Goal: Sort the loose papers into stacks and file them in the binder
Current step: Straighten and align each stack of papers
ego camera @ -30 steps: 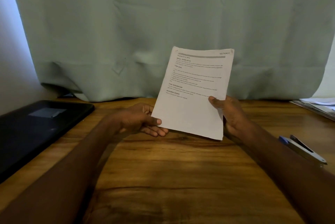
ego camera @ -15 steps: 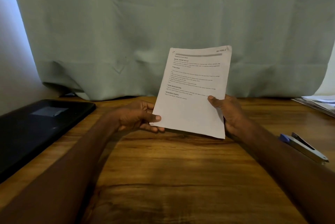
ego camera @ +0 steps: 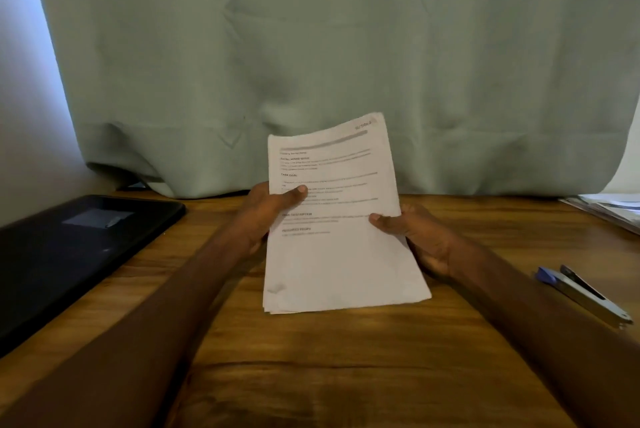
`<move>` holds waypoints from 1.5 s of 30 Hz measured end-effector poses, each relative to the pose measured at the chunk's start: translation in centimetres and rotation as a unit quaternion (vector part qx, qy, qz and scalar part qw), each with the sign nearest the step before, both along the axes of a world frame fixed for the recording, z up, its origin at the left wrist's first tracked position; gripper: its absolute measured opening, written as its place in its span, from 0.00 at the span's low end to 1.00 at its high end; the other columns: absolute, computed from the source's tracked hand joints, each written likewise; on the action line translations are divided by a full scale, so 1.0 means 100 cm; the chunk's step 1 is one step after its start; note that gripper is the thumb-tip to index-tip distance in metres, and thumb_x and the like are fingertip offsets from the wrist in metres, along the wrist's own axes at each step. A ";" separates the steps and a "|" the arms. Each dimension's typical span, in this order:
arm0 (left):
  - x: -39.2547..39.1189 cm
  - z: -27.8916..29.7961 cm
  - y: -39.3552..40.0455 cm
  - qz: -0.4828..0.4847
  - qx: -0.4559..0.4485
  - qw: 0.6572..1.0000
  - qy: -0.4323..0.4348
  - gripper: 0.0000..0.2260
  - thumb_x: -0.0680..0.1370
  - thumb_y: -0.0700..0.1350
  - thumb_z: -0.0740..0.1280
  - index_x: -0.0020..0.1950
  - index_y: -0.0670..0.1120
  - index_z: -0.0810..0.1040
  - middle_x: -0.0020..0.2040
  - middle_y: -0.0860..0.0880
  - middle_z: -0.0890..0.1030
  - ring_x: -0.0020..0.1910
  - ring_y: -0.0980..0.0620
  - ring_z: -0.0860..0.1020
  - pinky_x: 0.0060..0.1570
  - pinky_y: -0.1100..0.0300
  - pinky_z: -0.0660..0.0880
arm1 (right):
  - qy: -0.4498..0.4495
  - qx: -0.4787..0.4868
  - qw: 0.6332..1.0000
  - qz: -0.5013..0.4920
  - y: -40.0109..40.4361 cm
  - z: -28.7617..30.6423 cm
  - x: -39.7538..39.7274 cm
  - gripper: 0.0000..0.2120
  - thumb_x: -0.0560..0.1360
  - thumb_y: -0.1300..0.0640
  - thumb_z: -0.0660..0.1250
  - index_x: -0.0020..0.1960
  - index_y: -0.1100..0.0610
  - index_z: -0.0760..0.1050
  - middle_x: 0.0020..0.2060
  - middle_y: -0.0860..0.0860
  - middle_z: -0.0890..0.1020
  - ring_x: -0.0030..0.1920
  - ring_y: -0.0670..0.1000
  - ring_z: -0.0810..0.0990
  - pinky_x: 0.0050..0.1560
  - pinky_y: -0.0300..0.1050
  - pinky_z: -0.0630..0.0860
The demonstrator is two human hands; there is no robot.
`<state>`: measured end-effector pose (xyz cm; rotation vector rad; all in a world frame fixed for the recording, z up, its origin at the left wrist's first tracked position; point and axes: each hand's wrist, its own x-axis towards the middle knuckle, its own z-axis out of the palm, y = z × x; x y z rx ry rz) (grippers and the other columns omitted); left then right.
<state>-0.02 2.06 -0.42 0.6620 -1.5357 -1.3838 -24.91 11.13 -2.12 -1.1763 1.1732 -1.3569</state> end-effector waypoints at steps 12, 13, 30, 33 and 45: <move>-0.019 0.051 0.054 0.183 -0.267 0.936 0.135 0.08 0.79 0.42 0.73 0.54 0.54 0.80 0.46 0.61 0.85 0.49 0.59 0.85 0.44 0.63 0.82 | 0.123 -0.352 0.912 -0.169 0.037 0.042 0.064 0.11 0.82 0.60 0.65 0.64 0.53 0.77 0.51 0.41 0.84 0.51 0.39 0.84 0.44 0.32 0.80; -0.020 0.052 0.055 0.190 -0.274 0.932 0.142 0.08 0.79 0.43 0.73 0.54 0.55 0.80 0.46 0.60 0.85 0.49 0.59 0.85 0.44 0.63 0.82 | 0.131 -0.361 0.906 -0.178 0.037 0.041 0.068 0.12 0.82 0.60 0.66 0.64 0.52 0.77 0.51 0.40 0.83 0.51 0.37 0.84 0.45 0.30 0.79; -0.044 0.003 0.033 0.225 -0.272 0.935 -0.015 0.10 0.83 0.42 0.67 0.63 0.46 0.81 0.47 0.63 0.80 0.45 0.70 0.80 0.40 0.76 0.74 | 0.203 -0.217 0.928 -0.224 0.011 0.016 0.046 0.11 0.83 0.55 0.66 0.65 0.52 0.78 0.47 0.42 0.82 0.50 0.43 0.83 0.37 0.30 0.74; -0.045 0.002 0.031 0.210 -0.237 0.948 0.015 0.07 0.83 0.42 0.67 0.59 0.51 0.79 0.48 0.60 0.82 0.48 0.64 0.82 0.41 0.72 0.77 | 0.198 -0.222 0.927 -0.227 0.012 0.017 0.042 0.09 0.83 0.55 0.66 0.62 0.49 0.77 0.45 0.40 0.81 0.45 0.38 0.82 0.37 0.29 0.75; -0.039 0.002 0.028 0.204 -0.193 0.959 0.040 0.13 0.80 0.44 0.71 0.65 0.47 0.80 0.57 0.52 0.84 0.55 0.55 0.83 0.50 0.61 0.82 | 0.167 -0.218 0.941 -0.196 0.018 0.014 0.045 0.16 0.82 0.55 0.66 0.70 0.52 0.74 0.50 0.38 0.79 0.46 0.36 0.79 0.37 0.25 0.75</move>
